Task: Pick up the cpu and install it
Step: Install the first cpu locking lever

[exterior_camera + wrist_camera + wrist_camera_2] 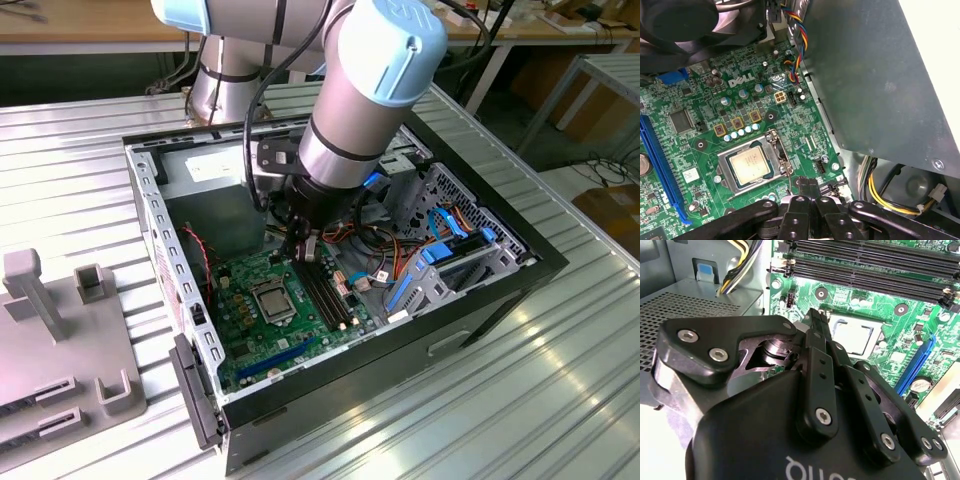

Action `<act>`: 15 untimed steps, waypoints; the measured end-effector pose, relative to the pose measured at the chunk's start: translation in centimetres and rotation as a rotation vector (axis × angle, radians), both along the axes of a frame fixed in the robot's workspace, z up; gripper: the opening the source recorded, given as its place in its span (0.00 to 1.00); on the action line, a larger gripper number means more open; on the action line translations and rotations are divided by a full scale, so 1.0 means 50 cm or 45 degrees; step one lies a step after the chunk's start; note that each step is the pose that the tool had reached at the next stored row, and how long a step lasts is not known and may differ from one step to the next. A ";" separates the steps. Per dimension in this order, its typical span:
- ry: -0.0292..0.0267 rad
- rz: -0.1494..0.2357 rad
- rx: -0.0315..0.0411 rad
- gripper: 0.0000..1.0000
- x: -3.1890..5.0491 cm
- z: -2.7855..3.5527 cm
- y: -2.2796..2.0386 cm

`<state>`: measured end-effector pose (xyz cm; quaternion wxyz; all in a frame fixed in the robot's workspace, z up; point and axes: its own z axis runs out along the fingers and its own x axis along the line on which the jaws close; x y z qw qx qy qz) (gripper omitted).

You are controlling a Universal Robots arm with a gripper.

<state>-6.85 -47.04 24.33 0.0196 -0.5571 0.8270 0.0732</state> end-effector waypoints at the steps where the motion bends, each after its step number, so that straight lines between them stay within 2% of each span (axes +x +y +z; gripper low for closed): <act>1: 0.0000 0.000 -0.0001 0.11 0.000 0.000 -0.0002; 8: -0.0005 0.000 0.0017 0.11 -0.002 0.000 -0.0068; 15: -0.0006 0.001 0.0067 0.11 -0.005 0.000 -0.0266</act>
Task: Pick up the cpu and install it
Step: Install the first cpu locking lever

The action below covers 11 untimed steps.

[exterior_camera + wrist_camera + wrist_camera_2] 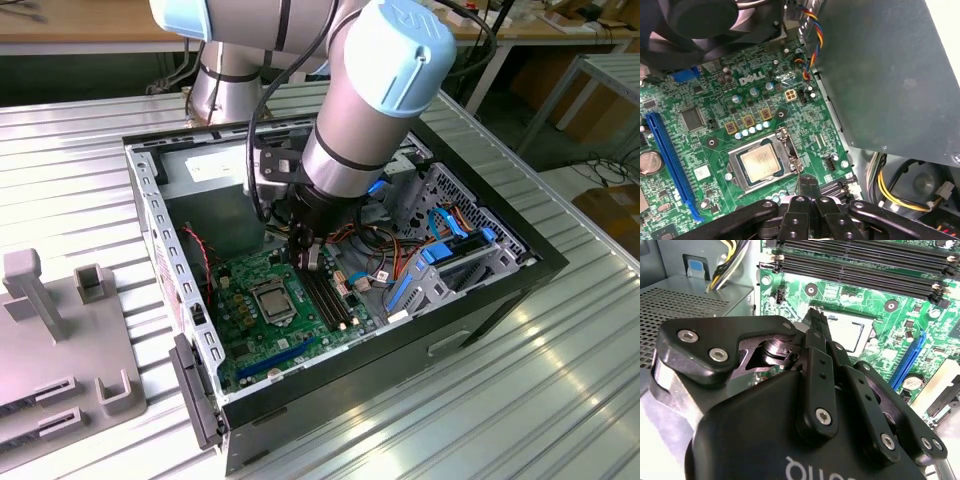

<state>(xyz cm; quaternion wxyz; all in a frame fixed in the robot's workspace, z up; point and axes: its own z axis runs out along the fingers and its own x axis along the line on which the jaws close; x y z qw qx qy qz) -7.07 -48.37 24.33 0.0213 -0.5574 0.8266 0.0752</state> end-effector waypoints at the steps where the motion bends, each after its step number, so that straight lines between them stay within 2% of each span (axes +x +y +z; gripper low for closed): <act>1: -0.0001 0.000 0.0004 0.11 0.000 0.000 -0.0017; 8: -0.0001 0.001 0.0052 0.11 -0.003 0.000 -0.0182; 11: -0.0001 0.001 0.0053 0.11 -0.003 0.000 -0.0187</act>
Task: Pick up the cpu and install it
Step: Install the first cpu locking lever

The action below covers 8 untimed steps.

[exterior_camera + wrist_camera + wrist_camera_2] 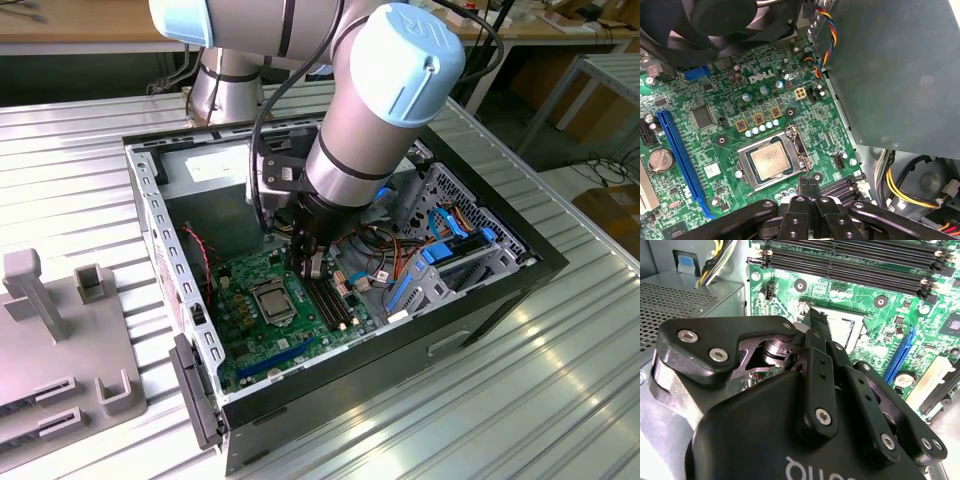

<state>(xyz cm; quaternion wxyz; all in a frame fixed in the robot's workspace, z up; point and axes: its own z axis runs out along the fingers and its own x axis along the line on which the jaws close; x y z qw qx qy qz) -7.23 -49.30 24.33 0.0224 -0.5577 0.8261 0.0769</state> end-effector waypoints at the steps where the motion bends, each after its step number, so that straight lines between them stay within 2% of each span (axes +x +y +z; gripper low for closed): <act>1: 0.0000 0.000 0.0001 0.11 0.000 0.000 0.0000; 8: 0.0000 0.001 0.0000 0.11 0.000 0.000 -0.0001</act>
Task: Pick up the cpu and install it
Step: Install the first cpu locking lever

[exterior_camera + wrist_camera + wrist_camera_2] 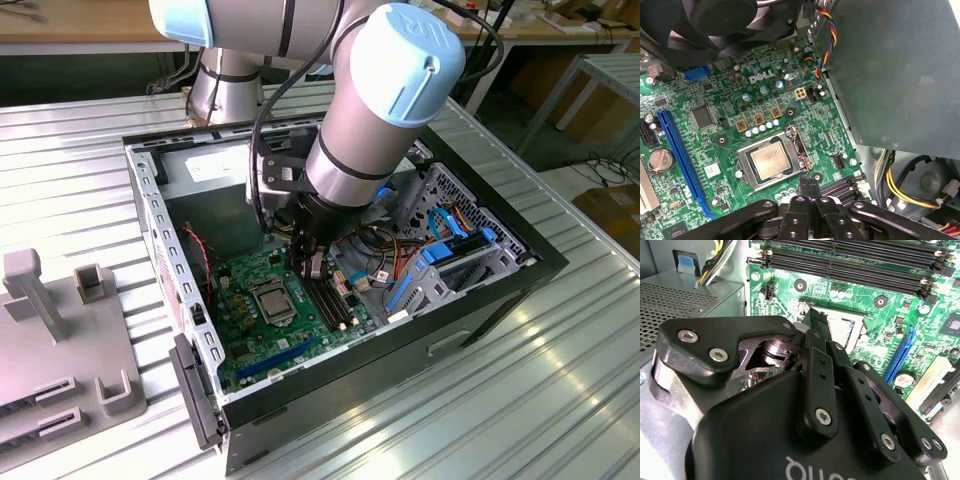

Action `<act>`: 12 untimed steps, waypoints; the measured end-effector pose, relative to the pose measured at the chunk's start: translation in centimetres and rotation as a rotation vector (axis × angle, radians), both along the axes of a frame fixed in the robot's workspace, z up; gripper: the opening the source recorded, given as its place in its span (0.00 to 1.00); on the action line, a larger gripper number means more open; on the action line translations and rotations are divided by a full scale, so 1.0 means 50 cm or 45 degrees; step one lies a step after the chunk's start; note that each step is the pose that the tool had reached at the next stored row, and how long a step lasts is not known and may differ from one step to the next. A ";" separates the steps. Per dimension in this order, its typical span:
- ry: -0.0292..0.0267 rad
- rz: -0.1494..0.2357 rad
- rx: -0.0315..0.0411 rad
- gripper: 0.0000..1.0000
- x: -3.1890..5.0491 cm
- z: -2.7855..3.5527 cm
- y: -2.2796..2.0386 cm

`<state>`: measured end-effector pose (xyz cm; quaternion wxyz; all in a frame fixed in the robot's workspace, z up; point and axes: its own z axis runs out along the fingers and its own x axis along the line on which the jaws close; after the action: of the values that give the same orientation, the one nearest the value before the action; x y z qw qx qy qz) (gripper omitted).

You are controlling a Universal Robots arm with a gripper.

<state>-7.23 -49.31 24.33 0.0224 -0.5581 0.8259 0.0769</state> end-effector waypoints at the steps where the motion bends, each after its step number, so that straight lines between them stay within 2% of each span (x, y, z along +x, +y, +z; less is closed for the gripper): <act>1: 0.0001 0.003 0.0001 0.11 0.000 0.000 0.0000; 4: -0.0008 0.031 0.0000 0.11 0.000 0.000 -0.0002; 6: -0.0054 0.058 0.0001 0.11 0.000 0.000 -0.0011; 7: -0.0083 0.069 0.0000 0.11 0.000 0.001 -0.0016; 9: -0.0210 0.112 0.0006 0.11 0.000 0.001 -0.0024; 12: -0.0311 0.153 0.0011 0.11 0.000 0.001 -0.0028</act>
<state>-7.23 -49.45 24.40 0.0280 -0.6076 0.7905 0.0717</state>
